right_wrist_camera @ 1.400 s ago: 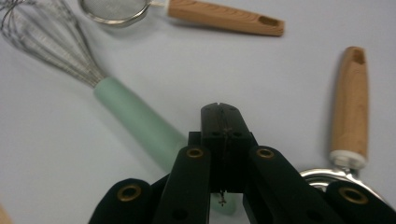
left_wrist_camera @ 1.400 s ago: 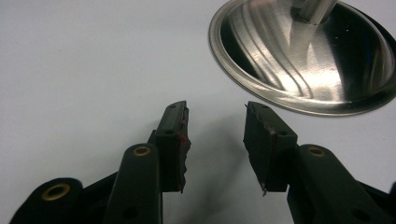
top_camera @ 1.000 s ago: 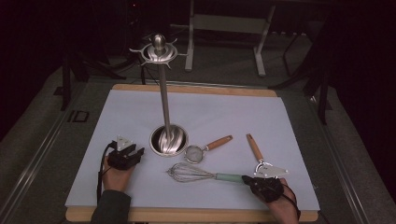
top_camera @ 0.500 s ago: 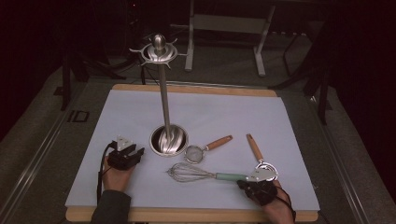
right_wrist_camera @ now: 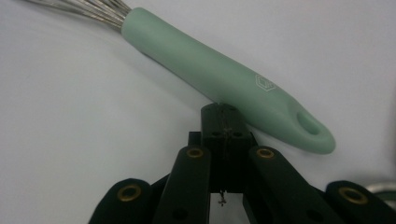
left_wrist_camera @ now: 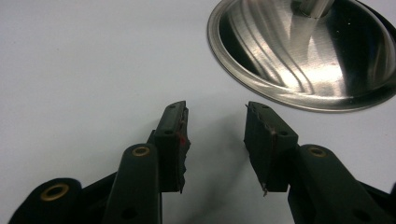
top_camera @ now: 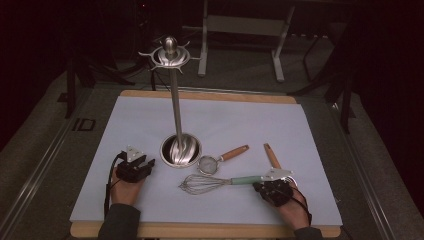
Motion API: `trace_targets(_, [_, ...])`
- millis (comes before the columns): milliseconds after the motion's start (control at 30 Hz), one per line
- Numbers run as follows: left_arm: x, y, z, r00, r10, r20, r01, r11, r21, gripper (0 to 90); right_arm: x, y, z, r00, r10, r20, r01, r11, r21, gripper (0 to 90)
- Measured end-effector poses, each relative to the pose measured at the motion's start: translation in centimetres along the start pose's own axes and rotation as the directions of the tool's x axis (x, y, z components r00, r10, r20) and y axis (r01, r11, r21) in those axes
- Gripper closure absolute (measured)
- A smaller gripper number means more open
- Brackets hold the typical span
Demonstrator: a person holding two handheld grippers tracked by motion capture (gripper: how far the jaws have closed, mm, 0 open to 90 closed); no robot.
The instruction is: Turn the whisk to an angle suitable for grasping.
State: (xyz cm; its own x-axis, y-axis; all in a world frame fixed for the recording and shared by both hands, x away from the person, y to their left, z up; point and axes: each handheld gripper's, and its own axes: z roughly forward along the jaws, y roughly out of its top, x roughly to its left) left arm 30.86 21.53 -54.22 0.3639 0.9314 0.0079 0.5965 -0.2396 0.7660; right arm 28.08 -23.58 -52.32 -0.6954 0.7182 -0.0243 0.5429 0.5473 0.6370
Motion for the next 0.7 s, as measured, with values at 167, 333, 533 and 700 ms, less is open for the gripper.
trace_targets(167, [0.0,0.0,0.0,1.0,0.001,0.0,-0.001,1.0,-0.001,59.4,-0.9,1.3,1.1,0.9998,0.019,0.01,-0.019,0.9998,0.004,90.0])
trace_targets(333, [0.0,0.0,0.0,1.0,0.004,-0.001,-0.004,1.0,0.0,59.3,-1.8,2.7,2.2,0.9992,0.035,0.018,-0.036,0.9993,0.01,90.0])
trace_targets(533, [-0.1,0.0,0.0,1.0,0.006,-0.003,-0.006,1.0,0.005,59.2,-2.3,4.2,3.3,0.9992,0.03,0.027,-0.031,0.9991,0.029,90.0])
trace_targets(700, [-0.1,0.0,0.0,1.0,0.004,-0.002,-0.004,1.0,0.003,59.1,-2.6,6.0,4.6,0.9988,0.036,0.033,-0.037,0.9983,0.044,90.0])
